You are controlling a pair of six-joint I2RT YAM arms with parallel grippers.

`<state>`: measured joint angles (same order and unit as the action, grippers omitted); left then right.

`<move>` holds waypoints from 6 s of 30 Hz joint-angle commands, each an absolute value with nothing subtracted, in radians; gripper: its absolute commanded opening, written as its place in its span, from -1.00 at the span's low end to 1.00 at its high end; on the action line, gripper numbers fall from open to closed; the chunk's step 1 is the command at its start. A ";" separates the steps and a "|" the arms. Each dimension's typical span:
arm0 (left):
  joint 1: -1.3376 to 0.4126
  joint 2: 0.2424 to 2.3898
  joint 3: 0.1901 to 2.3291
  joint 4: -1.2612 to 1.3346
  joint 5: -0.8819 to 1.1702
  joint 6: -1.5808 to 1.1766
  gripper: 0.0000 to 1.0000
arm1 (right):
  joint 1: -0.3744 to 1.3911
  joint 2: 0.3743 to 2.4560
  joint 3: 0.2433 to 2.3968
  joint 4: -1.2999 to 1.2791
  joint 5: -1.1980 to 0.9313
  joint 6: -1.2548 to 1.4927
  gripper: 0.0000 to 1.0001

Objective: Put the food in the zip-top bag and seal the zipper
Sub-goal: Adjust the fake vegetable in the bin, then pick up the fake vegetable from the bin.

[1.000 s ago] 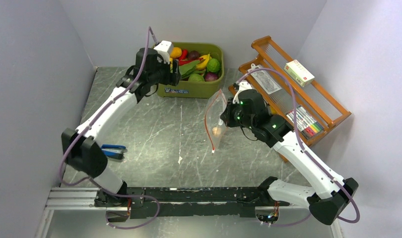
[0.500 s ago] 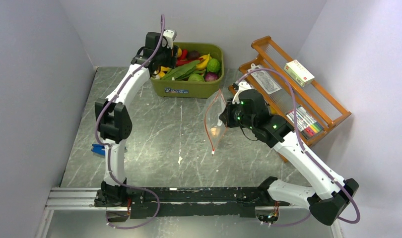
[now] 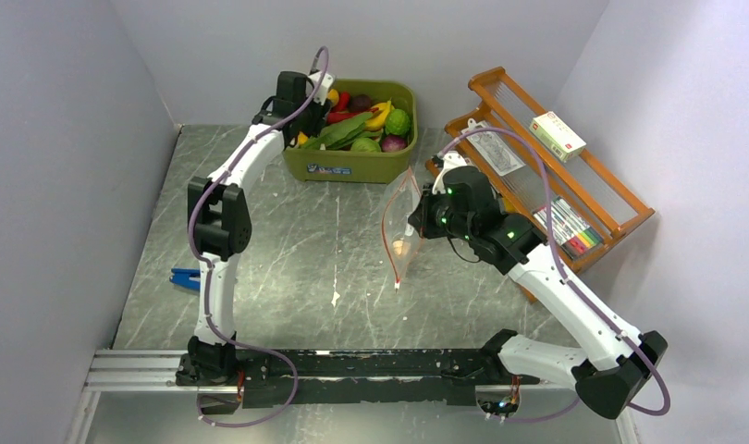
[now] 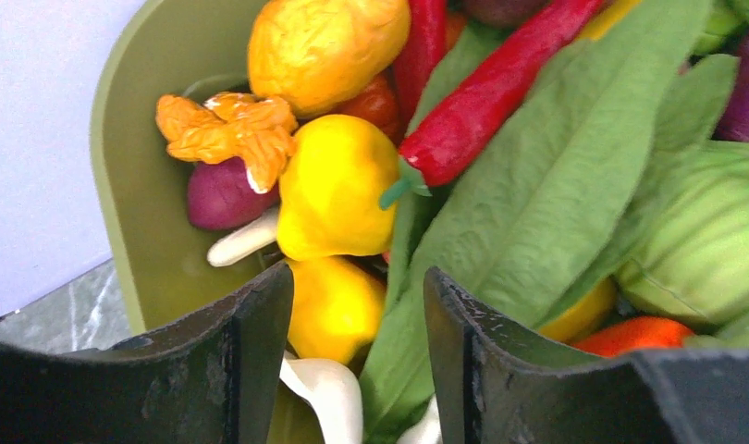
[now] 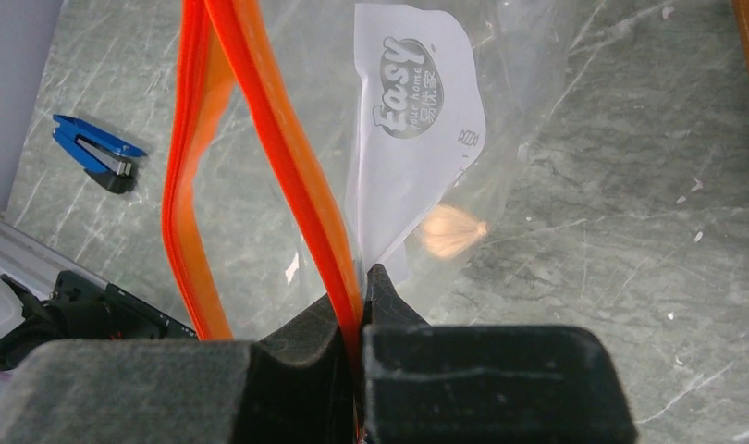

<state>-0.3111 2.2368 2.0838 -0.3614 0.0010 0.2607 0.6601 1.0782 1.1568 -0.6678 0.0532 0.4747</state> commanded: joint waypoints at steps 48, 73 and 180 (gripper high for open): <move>-0.302 2.338 2.045 -0.055 0.239 0.214 -0.74 | 0.655 1.123 1.178 -0.671 0.055 0.479 -1.00; -0.302 1.950 1.691 -0.064 0.113 0.205 -0.86 | 0.657 1.082 1.160 -0.657 0.053 0.504 -1.00; -0.285 1.384 1.491 -0.491 0.497 -0.188 -0.70 | 0.657 1.062 1.066 -0.510 0.155 0.777 -1.00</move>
